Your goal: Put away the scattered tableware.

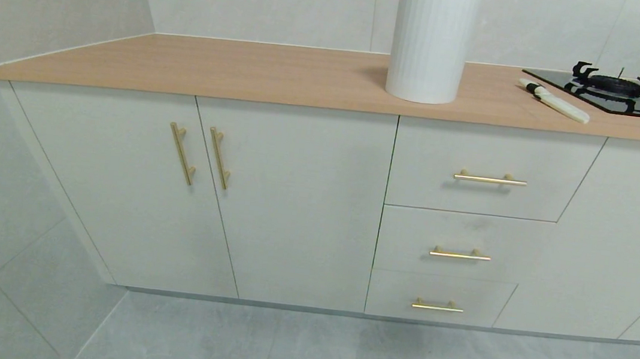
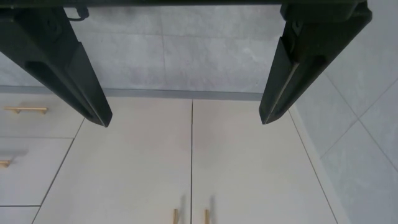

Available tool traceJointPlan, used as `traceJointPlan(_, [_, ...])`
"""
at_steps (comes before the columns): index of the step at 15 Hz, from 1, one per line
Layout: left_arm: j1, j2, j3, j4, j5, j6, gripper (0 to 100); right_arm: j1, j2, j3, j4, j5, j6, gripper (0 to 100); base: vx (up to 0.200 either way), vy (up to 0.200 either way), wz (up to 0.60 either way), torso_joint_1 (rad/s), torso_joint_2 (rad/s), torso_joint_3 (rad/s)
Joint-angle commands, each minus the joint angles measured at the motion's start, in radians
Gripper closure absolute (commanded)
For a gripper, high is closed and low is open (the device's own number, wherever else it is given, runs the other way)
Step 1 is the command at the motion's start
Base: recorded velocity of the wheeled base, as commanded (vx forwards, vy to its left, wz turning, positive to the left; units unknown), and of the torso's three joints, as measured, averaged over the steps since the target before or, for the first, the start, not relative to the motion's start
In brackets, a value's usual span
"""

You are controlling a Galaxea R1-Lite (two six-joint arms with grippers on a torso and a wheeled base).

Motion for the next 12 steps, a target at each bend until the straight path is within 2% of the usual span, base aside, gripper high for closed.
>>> traceJointPlan(1, [0.000,0.000,0.000,-0.001,0.001,0.001,0,-0.058,-0.570,0.112,0.294,-0.008,-0.149,0,0.000,0.000,0.00,0.000,0.00,0.000])
traceJointPlan(2, [0.000,0.000,0.000,-0.001,0.001,-0.001,0,-0.061,-0.728,0.086,0.472,-0.008,-0.202,0,0.000,0.000,0.00,0.000,0.00,0.000])
traceJointPlan(3, [0.000,0.000,0.000,-0.001,0.001,-0.001,0,-0.072,-0.819,0.055,0.593,-0.008,-0.212,0,0.000,0.000,0.00,0.000,0.00,0.000])
traceJointPlan(6, [0.000,0.000,0.000,-0.001,0.001,-0.001,0,-0.098,-1.026,-0.002,0.835,-0.027,-0.211,0,0.000,0.000,0.00,0.000,0.00,0.000])
traceJointPlan(9, [0.000,0.000,0.000,-0.001,0.000,-0.001,0,-0.135,-1.102,0.055,0.880,-0.013,-0.206,0,0.000,0.000,0.00,0.000,0.00,0.000])
traceJointPlan(12, [0.000,0.000,0.000,-0.001,0.000,-0.001,0,-0.142,-1.119,0.221,0.811,0.036,-0.142,0,0.000,0.000,0.00,0.000,0.00,0.000])
